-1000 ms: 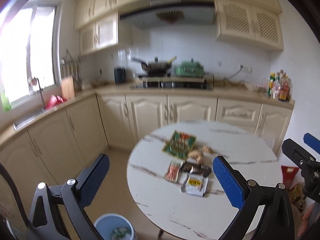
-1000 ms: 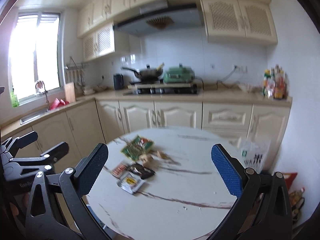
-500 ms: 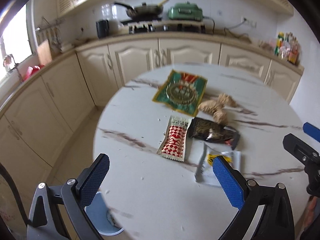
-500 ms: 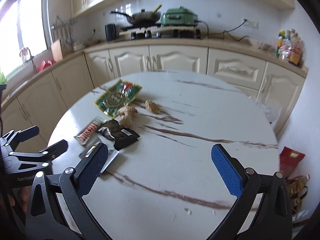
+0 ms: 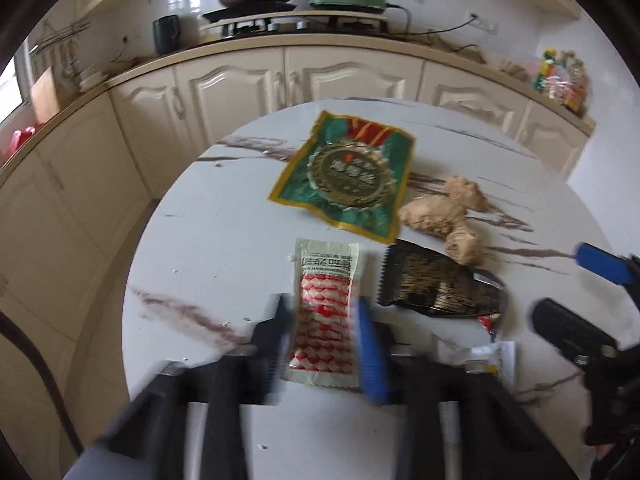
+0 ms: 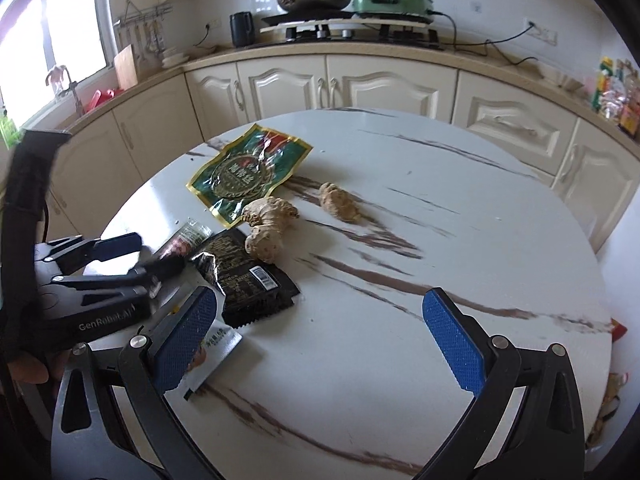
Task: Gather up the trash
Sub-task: 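Grasp the red-checked sachet with the left tool while the right tool grasps the dark wrapper, then carry both items over the blue bin and open both tools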
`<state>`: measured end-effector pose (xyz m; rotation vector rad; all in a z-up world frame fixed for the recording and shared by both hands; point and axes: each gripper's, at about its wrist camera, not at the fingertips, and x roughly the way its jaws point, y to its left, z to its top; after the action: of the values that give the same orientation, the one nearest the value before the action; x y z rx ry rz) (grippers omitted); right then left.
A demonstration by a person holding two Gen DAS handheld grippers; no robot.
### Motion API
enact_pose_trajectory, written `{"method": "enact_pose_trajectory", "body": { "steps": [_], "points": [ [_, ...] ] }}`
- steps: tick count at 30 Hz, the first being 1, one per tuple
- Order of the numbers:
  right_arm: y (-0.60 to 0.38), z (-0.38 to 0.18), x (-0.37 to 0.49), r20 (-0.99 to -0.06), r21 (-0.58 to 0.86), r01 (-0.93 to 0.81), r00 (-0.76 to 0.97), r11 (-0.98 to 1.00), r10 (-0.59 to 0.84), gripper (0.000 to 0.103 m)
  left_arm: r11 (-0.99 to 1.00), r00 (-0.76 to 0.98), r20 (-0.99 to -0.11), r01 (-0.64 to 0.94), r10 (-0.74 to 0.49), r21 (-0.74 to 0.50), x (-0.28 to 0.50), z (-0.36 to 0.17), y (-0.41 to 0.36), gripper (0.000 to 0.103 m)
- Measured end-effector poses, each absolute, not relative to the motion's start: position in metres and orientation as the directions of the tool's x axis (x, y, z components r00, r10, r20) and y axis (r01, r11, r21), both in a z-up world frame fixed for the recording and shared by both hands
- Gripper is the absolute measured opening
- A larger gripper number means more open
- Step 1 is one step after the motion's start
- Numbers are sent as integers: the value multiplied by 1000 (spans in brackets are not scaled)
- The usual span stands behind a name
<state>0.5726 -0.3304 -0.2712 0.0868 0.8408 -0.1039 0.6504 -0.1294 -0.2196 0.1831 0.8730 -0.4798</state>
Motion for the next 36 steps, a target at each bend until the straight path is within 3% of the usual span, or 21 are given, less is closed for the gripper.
{"method": "enact_pose_trajectory", "body": {
  "steps": [3,11,14,18,23,31,36],
  "points": [
    [-323,-277,582,-757,38,100,652,994,-37,103,879,550,-760,473,-347,-59,649,-217,-122,13],
    [-299,-296,616,-814,39,-1,579,999,32,102,874,562,-723,470,-401,-120,592,-209,-76,11],
    [-293,-301,625,-829,14,-38,558,999,33,90,872,574,-706,473,-414,-126,572,-198,-66,11],
    [-289,-299,621,-824,-26,-41,566,999,2,49,865,577,-693,482,-433,-139,552,-186,-61,11],
    [-294,-295,607,-824,-12,-41,567,999,13,29,858,574,-683,489,-452,-157,530,-174,-54,11],
    [-310,-282,568,-795,19,7,607,1000,10,24,841,570,-658,507,-491,-188,496,-155,-48,11],
    [-306,-242,536,-731,24,32,683,999,-5,24,840,596,-623,504,-506,-200,471,-136,-31,11]
  ]
}}
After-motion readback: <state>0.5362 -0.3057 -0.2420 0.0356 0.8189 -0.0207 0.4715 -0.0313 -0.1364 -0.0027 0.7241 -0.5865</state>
